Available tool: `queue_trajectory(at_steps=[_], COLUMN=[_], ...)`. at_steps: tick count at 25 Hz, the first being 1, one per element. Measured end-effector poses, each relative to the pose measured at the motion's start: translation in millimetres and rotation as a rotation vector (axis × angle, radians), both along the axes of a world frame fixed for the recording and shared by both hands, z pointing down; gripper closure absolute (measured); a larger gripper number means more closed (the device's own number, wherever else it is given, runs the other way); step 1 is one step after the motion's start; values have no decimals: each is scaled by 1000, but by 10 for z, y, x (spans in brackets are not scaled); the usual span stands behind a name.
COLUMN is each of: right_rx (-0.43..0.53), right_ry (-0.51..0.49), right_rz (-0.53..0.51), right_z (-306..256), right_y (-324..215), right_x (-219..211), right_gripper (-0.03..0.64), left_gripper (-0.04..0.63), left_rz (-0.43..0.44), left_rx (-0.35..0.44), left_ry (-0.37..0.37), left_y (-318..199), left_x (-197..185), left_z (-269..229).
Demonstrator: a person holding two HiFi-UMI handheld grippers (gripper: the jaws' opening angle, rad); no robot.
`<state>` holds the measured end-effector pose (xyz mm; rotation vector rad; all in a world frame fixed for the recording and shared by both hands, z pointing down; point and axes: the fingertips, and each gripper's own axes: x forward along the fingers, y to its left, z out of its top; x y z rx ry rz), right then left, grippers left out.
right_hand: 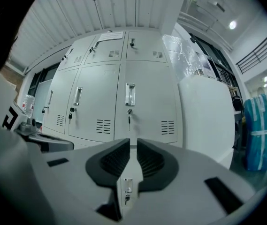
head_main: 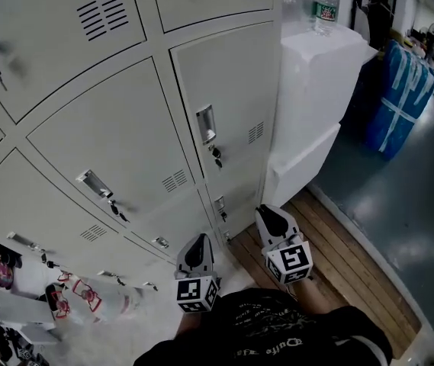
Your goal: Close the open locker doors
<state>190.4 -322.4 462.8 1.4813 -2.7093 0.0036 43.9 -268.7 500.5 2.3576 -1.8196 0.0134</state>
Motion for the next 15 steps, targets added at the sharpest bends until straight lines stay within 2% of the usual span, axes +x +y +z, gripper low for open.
queue_trajectory(at_steps=[5,15], right_rx=[15,-9], right_ry=[5,29], right_rz=[16,-12], right_z=[-30,46], right_y=[-9,27], right_x=[-7,-134], right_gripper=[606,612], left_gripper=[588,588], left_rz=[-6,-31], left_rx=[-4,4], left_ry=[-15,-21], left_y=[-35,-27], left_x=[-18,-84], left_z=[0,-34])
